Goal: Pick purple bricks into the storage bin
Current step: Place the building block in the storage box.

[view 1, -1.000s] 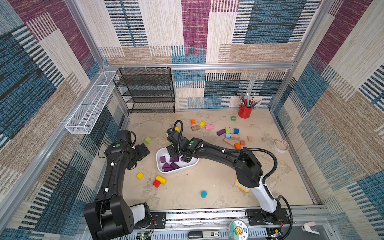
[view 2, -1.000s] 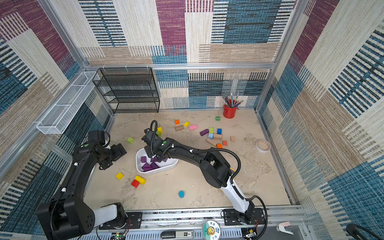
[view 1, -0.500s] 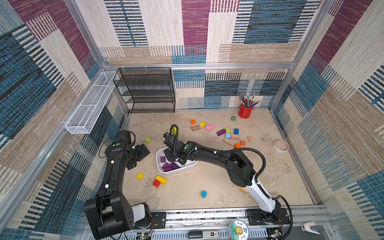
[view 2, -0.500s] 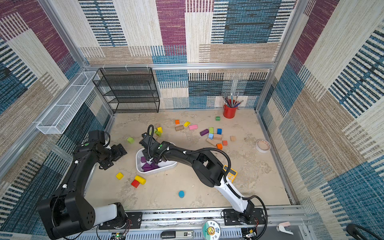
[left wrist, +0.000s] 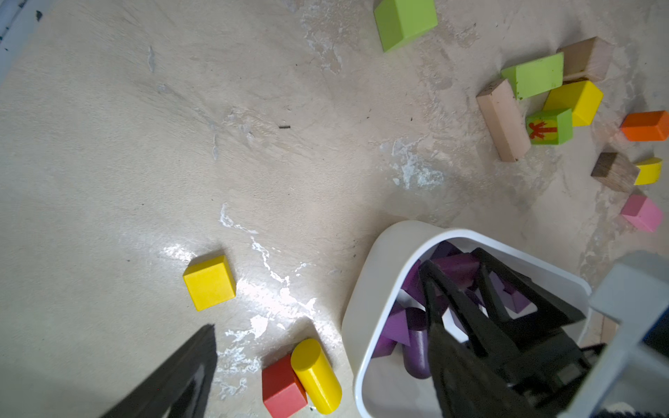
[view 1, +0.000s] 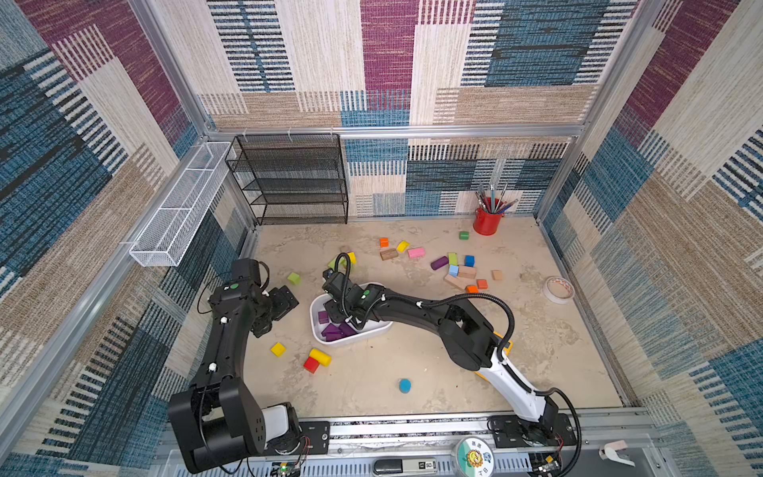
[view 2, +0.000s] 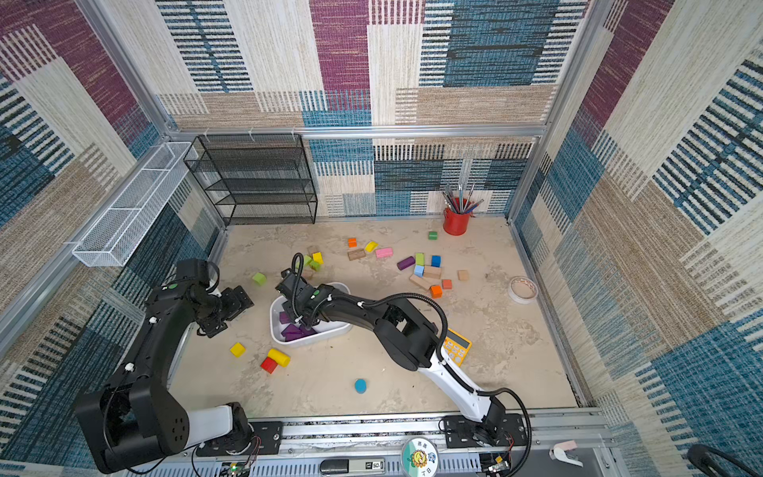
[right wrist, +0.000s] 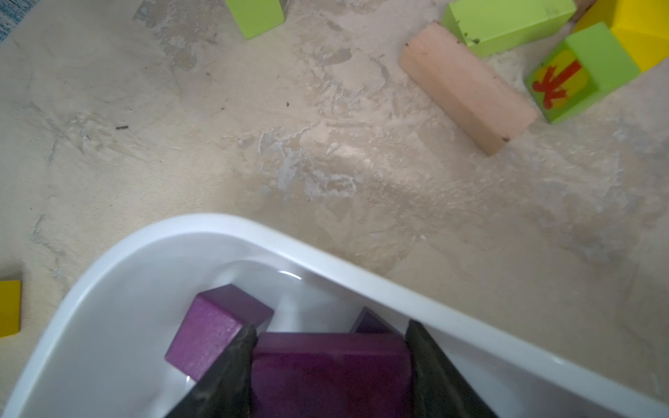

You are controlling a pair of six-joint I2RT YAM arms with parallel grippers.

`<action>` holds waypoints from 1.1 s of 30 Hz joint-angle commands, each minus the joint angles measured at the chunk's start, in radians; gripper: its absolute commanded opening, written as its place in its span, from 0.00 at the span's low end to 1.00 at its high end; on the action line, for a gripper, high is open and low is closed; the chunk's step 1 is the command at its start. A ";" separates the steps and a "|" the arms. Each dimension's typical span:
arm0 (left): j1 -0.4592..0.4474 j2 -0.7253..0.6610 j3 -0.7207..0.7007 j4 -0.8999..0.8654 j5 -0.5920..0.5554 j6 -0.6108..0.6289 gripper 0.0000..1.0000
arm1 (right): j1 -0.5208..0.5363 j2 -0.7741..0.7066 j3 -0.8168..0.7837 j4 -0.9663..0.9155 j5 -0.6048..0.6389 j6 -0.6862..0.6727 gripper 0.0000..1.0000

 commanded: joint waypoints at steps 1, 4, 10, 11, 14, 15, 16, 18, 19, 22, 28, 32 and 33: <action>0.001 0.005 0.009 -0.011 0.015 -0.002 0.92 | 0.003 0.003 0.011 0.014 0.009 -0.005 0.65; 0.002 0.010 0.008 -0.007 0.031 0.001 0.92 | 0.003 0.002 0.012 0.013 0.010 -0.003 0.72; 0.002 0.018 0.003 0.006 0.071 0.006 0.92 | 0.002 -0.023 0.010 0.015 0.020 -0.004 0.83; 0.002 0.019 0.001 0.007 0.080 0.007 0.91 | 0.002 -0.029 0.009 0.017 0.023 -0.003 0.84; 0.002 0.024 -0.004 0.017 0.107 0.010 0.91 | 0.003 -0.056 -0.005 0.025 0.036 -0.006 0.85; 0.002 0.025 -0.005 0.022 0.119 0.011 0.91 | 0.003 -0.066 -0.013 0.029 0.040 -0.005 0.85; 0.002 0.028 -0.009 0.026 0.133 0.012 0.91 | 0.003 -0.078 -0.021 0.032 0.046 -0.006 0.85; 0.001 0.037 -0.014 0.035 0.160 0.015 0.90 | 0.003 -0.100 -0.039 0.038 0.060 -0.006 0.85; 0.001 0.042 -0.014 0.036 0.174 0.016 0.90 | 0.003 -0.113 -0.050 0.043 0.068 -0.007 0.85; 0.001 0.052 -0.022 0.052 0.228 0.025 0.88 | 0.002 -0.154 -0.092 0.055 0.099 -0.013 0.85; -0.003 0.053 -0.045 0.097 0.328 0.036 0.88 | 0.000 -0.246 -0.210 0.096 0.170 -0.021 0.85; -0.024 0.063 -0.056 0.120 0.372 0.044 0.87 | -0.020 -0.306 -0.279 0.112 0.197 -0.011 0.85; -0.030 0.070 -0.057 0.121 0.374 0.046 0.87 | -0.028 -0.324 -0.302 0.119 0.202 -0.006 0.85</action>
